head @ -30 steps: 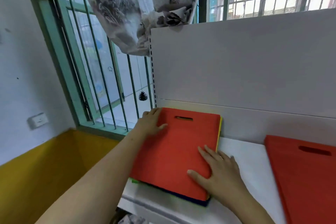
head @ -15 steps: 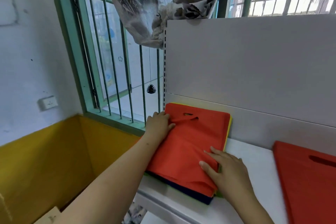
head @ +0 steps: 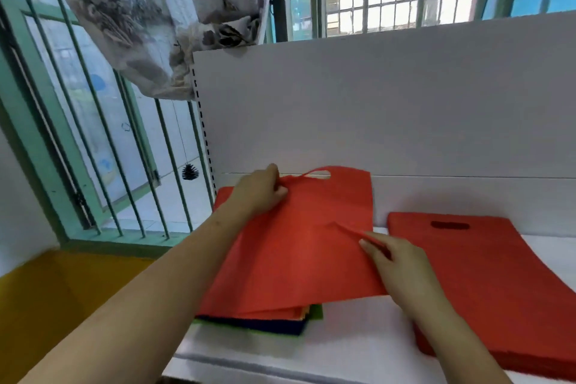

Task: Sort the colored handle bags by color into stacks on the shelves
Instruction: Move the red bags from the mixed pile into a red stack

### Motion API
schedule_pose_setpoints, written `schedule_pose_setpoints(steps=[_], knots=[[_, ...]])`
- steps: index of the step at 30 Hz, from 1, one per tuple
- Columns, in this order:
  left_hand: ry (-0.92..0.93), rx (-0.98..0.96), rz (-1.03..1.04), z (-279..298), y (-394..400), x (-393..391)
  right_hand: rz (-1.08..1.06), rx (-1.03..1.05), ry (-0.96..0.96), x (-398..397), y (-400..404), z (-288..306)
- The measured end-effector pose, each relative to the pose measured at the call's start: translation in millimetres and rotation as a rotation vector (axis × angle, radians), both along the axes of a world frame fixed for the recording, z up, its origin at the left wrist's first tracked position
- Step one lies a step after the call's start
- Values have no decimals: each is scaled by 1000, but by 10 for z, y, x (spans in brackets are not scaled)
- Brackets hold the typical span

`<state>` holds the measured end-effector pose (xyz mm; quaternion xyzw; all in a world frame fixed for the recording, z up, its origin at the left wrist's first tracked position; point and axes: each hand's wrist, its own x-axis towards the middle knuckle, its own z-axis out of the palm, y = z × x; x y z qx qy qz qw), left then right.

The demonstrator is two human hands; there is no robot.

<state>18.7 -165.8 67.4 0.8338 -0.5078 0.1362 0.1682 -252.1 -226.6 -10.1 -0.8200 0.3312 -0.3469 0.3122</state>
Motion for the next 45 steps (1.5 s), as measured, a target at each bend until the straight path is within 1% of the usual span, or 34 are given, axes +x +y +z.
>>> schedule_pose_setpoints(steps=[2, 6, 9, 13, 15, 18, 19, 21, 22, 23, 25, 26, 28, 29, 33, 35, 37, 39, 41, 43, 45], knots=[[96, -31, -62, 56, -198, -130, -72, 5, -52, -258, -119, 27], [164, -61, -227, 43, -653, -507, -223, 15, -151, -877, -349, 65], [157, -55, -329, -83, -1032, -853, -351, 19, -164, -1345, -513, 28], [133, -38, -463, -372, -1523, -1301, -502, 9, -124, -1850, -640, -147], [116, -41, -494, -538, -1707, -1486, -586, -6, -90, -1986, -672, -257], [191, -81, -497, -809, -1869, -1670, -716, -61, 7, -2068, -738, -513], [206, -77, -464, -915, -1891, -1715, -739, -60, 37, -2093, -771, -608], [221, -60, -339, -1179, -1854, -1752, -736, 29, 30, -2111, -782, -694], [271, -67, -296, -1298, -1819, -1769, -719, 89, 1, -2115, -784, -693], [369, -91, -287, -1398, -1795, -1779, -706, 122, -15, -2115, -793, -680], [608, -153, -319, -1489, -1756, -1770, -676, 126, 18, -2092, -785, -661], [699, -184, -329, -1488, -1749, -1755, -668, 125, 36, -2072, -775, -655], [802, -230, -327, -1472, -1754, -1729, -671, 139, 32, -2056, -758, -646], [820, -245, -326, -1475, -1762, -1727, -689, 146, 25, -2059, -752, -655], [756, -227, -335, -1511, -1807, -1767, -807, 131, -7, -2071, -735, -679], [724, -210, -305, -1483, -1842, -1809, -823, 123, -35, -2080, -743, -693], [641, -178, -279, -1464, -1889, -1832, -812, 121, -34, -2098, -778, -717], [573, -138, -263, -1444, -1927, -1831, -791, 99, 12, -2112, -808, -750], [528, -96, -255, -1404, -1940, -1827, -801, 17, 80, -2118, -813, -782], [515, -79, -261, -1306, -1929, -1829, -914, -70, 145, -2107, -793, -771], [477, -105, -276, -1172, -1915, -1804, -990, -133, 152, -2009, -728, -680]])
